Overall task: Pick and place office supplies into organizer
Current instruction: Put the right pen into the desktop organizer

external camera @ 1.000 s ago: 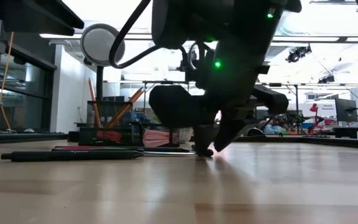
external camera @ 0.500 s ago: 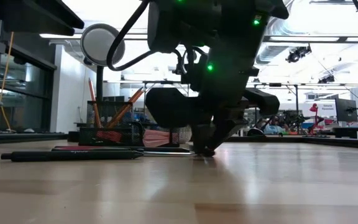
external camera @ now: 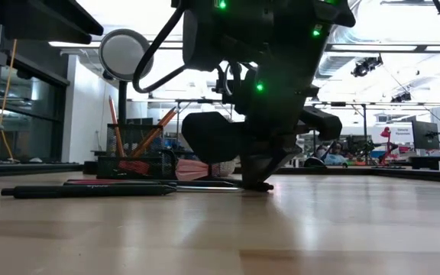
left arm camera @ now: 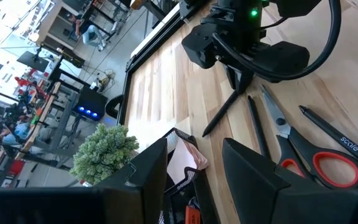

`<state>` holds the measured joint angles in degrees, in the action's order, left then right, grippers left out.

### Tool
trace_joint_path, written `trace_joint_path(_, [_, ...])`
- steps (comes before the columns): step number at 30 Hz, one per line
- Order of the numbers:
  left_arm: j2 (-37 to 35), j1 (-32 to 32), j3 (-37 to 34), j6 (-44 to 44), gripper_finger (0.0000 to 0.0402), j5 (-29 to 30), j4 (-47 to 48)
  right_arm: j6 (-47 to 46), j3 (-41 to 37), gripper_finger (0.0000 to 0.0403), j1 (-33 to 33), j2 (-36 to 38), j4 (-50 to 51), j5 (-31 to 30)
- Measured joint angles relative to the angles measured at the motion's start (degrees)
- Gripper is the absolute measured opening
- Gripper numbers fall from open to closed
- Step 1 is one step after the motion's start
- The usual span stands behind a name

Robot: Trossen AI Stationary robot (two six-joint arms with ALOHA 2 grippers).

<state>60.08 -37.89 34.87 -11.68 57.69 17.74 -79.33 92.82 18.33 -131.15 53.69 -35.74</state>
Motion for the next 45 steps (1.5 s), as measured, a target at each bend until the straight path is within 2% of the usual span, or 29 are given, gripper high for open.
trace_joint_path(6, [0.0,0.0,0.0,0.0,0.0143,0.0,0.4,1.0,0.0,0.0015,0.0,0.0,0.1,-1.2])
trace_joint_path(18, [0.0,0.0,0.0,0.0,0.0143,0.0,0.5,1.8,-0.1,0.0003,1.2,2.8,1.5,-2.9])
trace_joint_path(30, [0.0,0.0,0.0,0.0,0.0143,0.8,0.4,3.7,-0.1,0.0003,5.7,7.8,0.3,-9.4])
trace_joint_path(37, [0.0,0.0,0.0,0.0,0.0143,1.1,0.1,15.1,0.0,0.0003,7.5,11.1,-9.4,-19.9])
trace_joint_path(45, [0.0,0.0,0.0,0.0,0.0143,1.0,-0.3,29.3,0.0,0.0003,8.0,13.8,-18.9,-18.1])
